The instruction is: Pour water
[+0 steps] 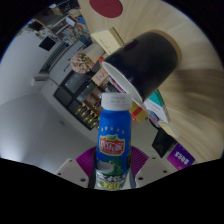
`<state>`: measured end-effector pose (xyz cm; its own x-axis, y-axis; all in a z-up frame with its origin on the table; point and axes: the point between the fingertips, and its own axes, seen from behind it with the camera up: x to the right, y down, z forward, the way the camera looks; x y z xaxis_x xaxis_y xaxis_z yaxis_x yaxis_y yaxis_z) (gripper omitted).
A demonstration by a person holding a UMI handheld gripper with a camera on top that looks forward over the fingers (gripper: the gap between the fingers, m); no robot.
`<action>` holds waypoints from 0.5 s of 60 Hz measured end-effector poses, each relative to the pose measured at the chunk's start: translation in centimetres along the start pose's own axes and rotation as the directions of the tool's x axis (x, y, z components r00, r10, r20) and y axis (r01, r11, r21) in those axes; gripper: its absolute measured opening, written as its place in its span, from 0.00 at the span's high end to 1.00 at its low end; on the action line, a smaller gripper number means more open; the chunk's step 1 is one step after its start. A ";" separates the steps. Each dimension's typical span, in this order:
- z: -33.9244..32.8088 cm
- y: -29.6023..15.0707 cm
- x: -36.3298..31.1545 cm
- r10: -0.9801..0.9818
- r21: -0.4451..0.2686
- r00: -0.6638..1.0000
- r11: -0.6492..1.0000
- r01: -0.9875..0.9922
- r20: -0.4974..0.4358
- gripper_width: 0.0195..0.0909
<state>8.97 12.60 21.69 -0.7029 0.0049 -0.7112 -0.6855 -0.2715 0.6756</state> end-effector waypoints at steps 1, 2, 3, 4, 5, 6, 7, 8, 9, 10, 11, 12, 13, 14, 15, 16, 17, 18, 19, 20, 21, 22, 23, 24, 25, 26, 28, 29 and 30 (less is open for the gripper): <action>-0.1 0.1 -0.1 0.004 -0.005 1.000 1.000 -0.004 0.002 0.62; 0.2 0.2 -0.2 0.007 -0.012 1.000 1.000 -0.007 0.004 0.61; -1.1 0.8 -0.1 0.006 -0.018 1.000 1.000 -0.006 0.003 0.62; 0.1 0.7 -0.3 0.003 -0.025 1.000 1.000 -0.003 0.000 0.62; 0.7 0.7 -0.2 -0.005 -0.032 1.000 0.999 0.005 -0.004 0.62; -0.2 1.0 0.0 -0.022 -0.040 1.000 0.999 0.021 -0.009 0.62; -0.1 1.3 0.1 -0.043 -0.048 0.999 0.998 0.042 -0.016 0.62; 0.4 1.5 -0.1 -0.069 -0.050 0.997 0.996 0.067 -0.031 0.62; 0.6 1.8 -0.1 -0.106 -0.060 0.994 0.993 0.103 -0.041 0.62; 0.7 2.2 -0.1 -0.151 -0.071 0.987 0.987 0.147 -0.052 0.62; 0.8 2.4 -0.2 -0.204 -0.081 0.977 0.977 0.199 -0.064 0.61; 0.8 2.8 -0.3 -0.265 -0.094 0.961 0.962 0.257 -0.075 0.62; 0.9 3.1 -0.6 -0.331 -0.108 0.940 0.940 0.322 -0.083 0.62; -1.1 2.8 -0.7 -0.408 -0.134 0.910 0.908 0.396 -0.074 0.61; -0.7 3.4 -0.8 -0.482 -0.142 0.873 0.872 0.468 -0.080 0.62; -0.3 3.5 -1.7 -0.545 -0.149 0.833 0.835 0.529 -0.094 0.62; -0.3 3.7 -2.4 -0.613 -0.156 0.784 0.787 0.597 -0.098 0.62; -0.3 3.7 -3.3 -0.680 -0.159 0.727 0.731 0.664 -0.096 0.61; -0.3 3.5 -4.3 -0.744 -0.157 0.661 0.667 0.729 -0.093 0.61; -0.1 3.1 -5.1 -0.804 -0.151 0.587 0.595 0.790 -0.097 0.62; -0.7 2.2 -6.4 -0.860 -0.144 0.501 0.510 0.848 -0.091 0.61; -1.9 1.3 -7.5 -0.908 -0.123 0.412 0.419 0.900 -0.080 0.62; -1.3 0.3 -8.2 -0.939 -0.104 0.324 0.336 0.936 -0.114 0.61; -1.6 -0.8 -9.2 -0.965 -0.091 0.226 0.239 0.967 -0.136 0.61; -1.9 -1.9 -10.3 -0.978 -0.079 0.126 0.140 0.987 -0.163 0.61; -2.2 -3.2 -11.5 -0.980 -0.069 0.027 0.041 0.997 -0.195 0.61; -3.4 -6.6 -14.2 -0.952 -0.065 -0.155 -0.142 0.988 -0.265 0.61; -4.5 -7.2 -15.4 -0.929 -0.054 -0.232 -0.226 0.973 -0.287 0.61; -5.6 -9.4 -16.0 -0.896 -0.053 -0.288 -0.288 0.956 -0.337 0.61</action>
<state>27.72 9.66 25.67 0.8810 -0.0825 -0.4658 -0.4648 0.0318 -0.8848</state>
